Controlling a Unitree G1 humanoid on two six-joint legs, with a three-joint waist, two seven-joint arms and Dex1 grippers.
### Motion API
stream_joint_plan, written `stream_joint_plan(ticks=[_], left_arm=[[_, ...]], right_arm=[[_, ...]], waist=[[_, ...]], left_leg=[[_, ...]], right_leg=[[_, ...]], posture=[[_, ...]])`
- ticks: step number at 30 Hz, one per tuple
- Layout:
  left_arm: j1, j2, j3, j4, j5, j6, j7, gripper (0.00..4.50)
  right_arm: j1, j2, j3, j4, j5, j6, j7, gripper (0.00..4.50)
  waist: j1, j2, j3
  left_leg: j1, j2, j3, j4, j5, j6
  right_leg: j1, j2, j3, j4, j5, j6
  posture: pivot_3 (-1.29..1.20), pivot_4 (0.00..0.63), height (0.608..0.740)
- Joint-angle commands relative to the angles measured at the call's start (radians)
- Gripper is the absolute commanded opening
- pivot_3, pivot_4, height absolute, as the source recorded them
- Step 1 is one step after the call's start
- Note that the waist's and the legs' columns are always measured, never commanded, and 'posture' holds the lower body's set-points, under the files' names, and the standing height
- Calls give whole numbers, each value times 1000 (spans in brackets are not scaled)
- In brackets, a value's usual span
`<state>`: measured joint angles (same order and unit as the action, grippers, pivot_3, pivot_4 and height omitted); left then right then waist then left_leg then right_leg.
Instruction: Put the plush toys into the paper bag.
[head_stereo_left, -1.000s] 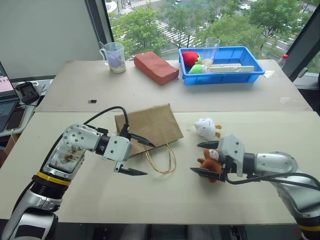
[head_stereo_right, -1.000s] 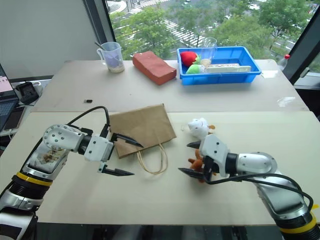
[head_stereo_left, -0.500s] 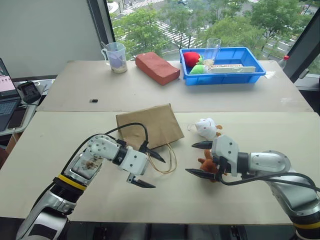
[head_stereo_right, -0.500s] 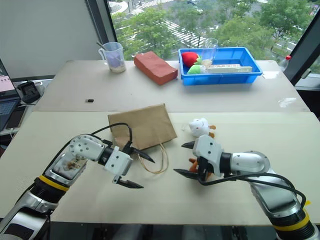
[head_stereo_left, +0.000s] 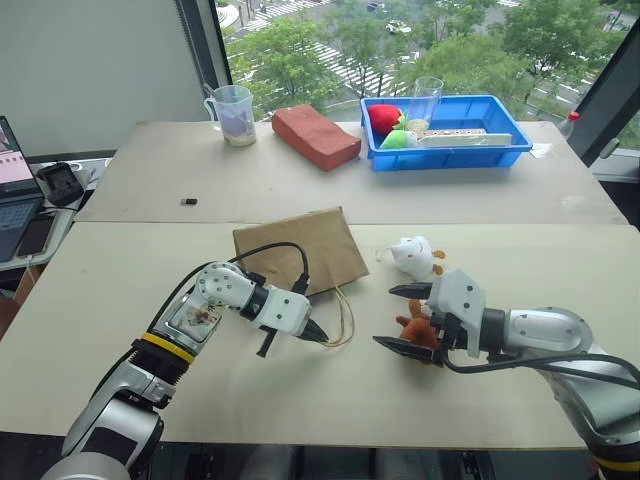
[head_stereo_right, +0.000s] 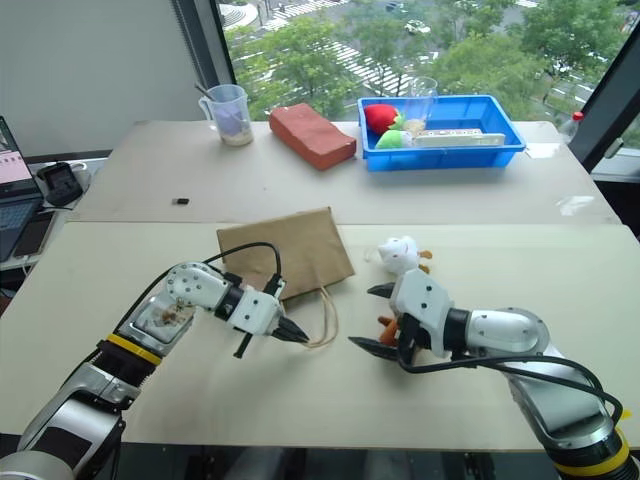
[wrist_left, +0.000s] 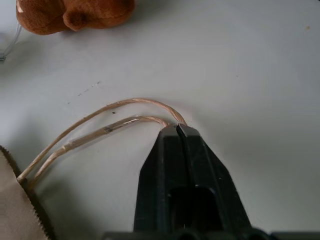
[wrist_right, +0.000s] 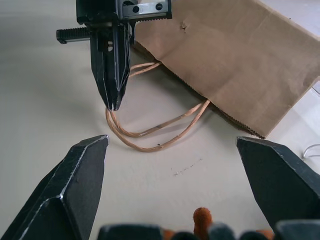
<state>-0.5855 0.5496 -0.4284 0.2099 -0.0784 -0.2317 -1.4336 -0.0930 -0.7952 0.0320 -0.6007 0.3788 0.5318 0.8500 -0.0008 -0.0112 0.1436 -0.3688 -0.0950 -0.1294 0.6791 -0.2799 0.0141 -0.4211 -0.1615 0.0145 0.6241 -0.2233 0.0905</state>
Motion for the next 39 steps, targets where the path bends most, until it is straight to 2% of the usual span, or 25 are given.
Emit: stream_joint_plan(ticks=[1,6,11,14,19,32,36,39], left_arm=[[-8,10,19,-41,-29,28,-16,24],[-18,25,56,-63,-69,103,-23,24],[-15,51,47,-105,-41,41,-42,24],[-5,57,35,-128,-10,14,-24,738],[1,58,29,-128,38,-51,11,2979],[9,74,-22,-130,66,-39,-21,2979],[3,68,-24,-115,62,-48,-19,1806],[-4,59,-25,-98,72,-68,-8,272]], right_arm=[[6,-1,-23,-35,10,-7,-7,4500],[3,0,-26,-22,9,-17,-6,4500],[2,-4,-25,-7,1,-32,3,4500],[1,-5,-22,-10,-1,-31,4,4500],[7,-7,-21,-19,3,-25,5,4500],[-8,-36,6,-111,47,61,23,4500],[-4,-39,2,-126,49,75,11,4500],[-10,-40,0,-131,52,84,8,4500]], waist=[[-2,0,0],[-3,0,0],[-5,0,0],[-3,0,0],[-2,0,0],[-2,0,0],[-2,0,0],[-2,0,0]], left_leg=[[0,0,0,0,0,0],[0,0,0,0,0,0],[0,0,0,0,0,0],[0,0,0,0,0,0],[0,0,0,0,0,0],[0,0,0,0,0,0],[0,0,0,0,0,0],[0,0,0,1,0,0]], right_leg=[[0,0,0,0,0,0],[0,0,0,0,0,0],[0,0,0,0,0,0],[0,0,0,0,0,0],[0,0,0,0,0,0],[0,0,0,0,0,0],[0,0,0,0,0,0],[0,0,0,0,0,0]], posture=[[0,150,740],[0,150,740],[0,150,740],[0,150,740],[0,150,740],[0,150,740],[0,150,740],[0,150,740]])
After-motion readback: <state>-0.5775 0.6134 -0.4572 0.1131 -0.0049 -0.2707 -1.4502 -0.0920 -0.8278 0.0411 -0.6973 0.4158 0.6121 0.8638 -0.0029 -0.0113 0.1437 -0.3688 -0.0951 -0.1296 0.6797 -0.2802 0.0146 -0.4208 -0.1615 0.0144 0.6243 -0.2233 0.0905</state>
